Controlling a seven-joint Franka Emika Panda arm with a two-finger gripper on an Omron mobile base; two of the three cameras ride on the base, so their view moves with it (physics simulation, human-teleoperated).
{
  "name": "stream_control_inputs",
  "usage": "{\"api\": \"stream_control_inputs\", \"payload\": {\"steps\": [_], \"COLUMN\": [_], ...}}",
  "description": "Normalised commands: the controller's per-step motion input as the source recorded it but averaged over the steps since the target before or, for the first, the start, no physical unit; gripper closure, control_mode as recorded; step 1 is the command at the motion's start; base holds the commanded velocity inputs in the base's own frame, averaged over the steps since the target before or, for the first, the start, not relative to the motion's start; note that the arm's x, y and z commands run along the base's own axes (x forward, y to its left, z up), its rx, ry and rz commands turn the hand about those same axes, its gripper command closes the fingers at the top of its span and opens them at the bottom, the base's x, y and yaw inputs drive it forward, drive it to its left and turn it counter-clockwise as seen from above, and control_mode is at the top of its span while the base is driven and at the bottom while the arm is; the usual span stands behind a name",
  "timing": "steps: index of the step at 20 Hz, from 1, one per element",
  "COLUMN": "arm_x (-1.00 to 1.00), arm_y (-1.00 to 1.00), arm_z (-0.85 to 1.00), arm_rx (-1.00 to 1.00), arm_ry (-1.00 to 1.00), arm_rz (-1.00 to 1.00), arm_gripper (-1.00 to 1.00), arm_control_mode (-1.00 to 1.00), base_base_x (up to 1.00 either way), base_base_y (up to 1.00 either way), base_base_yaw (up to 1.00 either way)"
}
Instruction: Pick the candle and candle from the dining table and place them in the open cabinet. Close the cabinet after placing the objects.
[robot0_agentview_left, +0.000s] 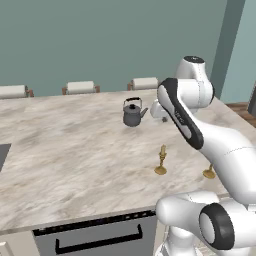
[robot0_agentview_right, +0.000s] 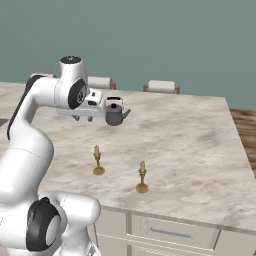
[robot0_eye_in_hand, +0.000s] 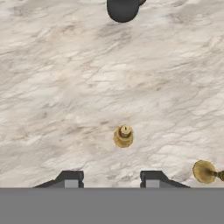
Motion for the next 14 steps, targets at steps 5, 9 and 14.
{"api": "stream_control_inputs", "payload": {"steps": [5, 9, 14], "arm_x": [-0.18, -0.33, -0.35], "arm_y": [-0.02, -0.31, -0.34], "arm_z": [0.00, -0.06, -0.10], "arm_rx": [0.00, 0.00, 0.00], "arm_ry": [-0.02, -0.04, 0.00], "arm_rz": [-0.01, -0.14, -0.18], "arm_gripper": [-1.00, -1.00, -1.00], "arm_control_mode": [-1.00, -1.00, -1.00], "base_base_x": [0.00, 0.00, 0.00], "base_base_y": [0.00, 0.00, 0.00], "base_base_yaw": [0.00, 0.00, 0.00]}}
